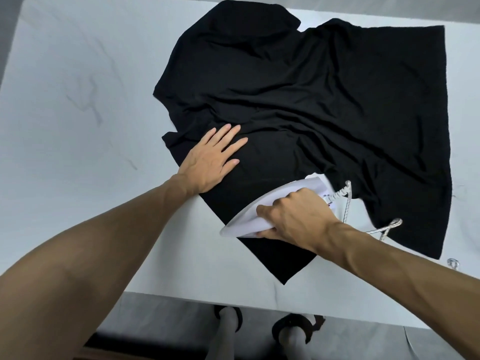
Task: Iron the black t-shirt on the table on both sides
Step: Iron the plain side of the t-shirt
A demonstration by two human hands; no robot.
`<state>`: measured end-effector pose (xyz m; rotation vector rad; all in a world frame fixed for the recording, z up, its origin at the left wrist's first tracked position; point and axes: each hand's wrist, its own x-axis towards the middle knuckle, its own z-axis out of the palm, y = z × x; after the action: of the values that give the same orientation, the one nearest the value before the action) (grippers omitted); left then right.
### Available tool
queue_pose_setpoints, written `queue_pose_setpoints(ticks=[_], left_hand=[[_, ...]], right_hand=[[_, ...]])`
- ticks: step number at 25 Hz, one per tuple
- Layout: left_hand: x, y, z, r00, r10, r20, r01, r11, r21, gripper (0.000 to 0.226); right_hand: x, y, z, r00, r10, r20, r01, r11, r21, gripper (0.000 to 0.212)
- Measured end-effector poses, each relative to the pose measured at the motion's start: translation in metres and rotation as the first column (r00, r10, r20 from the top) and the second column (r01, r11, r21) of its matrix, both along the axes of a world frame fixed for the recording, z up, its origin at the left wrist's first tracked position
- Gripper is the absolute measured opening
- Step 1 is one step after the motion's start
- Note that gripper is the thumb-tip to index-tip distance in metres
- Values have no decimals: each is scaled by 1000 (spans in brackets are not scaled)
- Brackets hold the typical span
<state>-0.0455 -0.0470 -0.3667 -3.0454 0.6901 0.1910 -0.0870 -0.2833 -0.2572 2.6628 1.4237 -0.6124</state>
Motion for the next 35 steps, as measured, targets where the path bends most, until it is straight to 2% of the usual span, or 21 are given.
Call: queue_pose_setpoints(ticks=[4, 7, 11, 14, 16, 19, 23, 35], left_hand=[[0, -4, 9, 1000, -14, 18, 16, 994, -110, 47], [2, -25, 15, 999, 50, -18, -53, 963, -265, 45], [1, -28, 3, 999, -46, -15, 44, 994, -102, 51], [5, -24, 2, 998, -64, -5, 63, 997, -55, 52], [4, -25, -1, 997, -75, 15, 76, 997, -29, 52], [4, -23, -3, 999, -52, 3, 52, 998, -41, 51], [6, -20, 2, 998, -59, -36, 56, 996, -75, 50], [6, -23, 4, 999, -45, -29, 42, 996, -80, 53]], right_hand=[[11, 13, 9, 990, 10, 139, -9, 1000, -12, 41], [21, 21, 5, 992, -52, 119, 59, 997, -52, 44], [18, 19, 3, 986, -99, 132, 110, 991, -75, 44], [20, 22, 1, 992, -70, 103, 75, 996, -40, 42], [23, 24, 7, 989, -105, 104, 111, 992, -53, 45], [32, 34, -2, 987, -132, 91, 126, 990, 68, 55], [30, 33, -5, 989, -114, 93, 102, 987, 125, 51], [-2, -2, -3, 998, -56, -19, 56, 998, -20, 47]])
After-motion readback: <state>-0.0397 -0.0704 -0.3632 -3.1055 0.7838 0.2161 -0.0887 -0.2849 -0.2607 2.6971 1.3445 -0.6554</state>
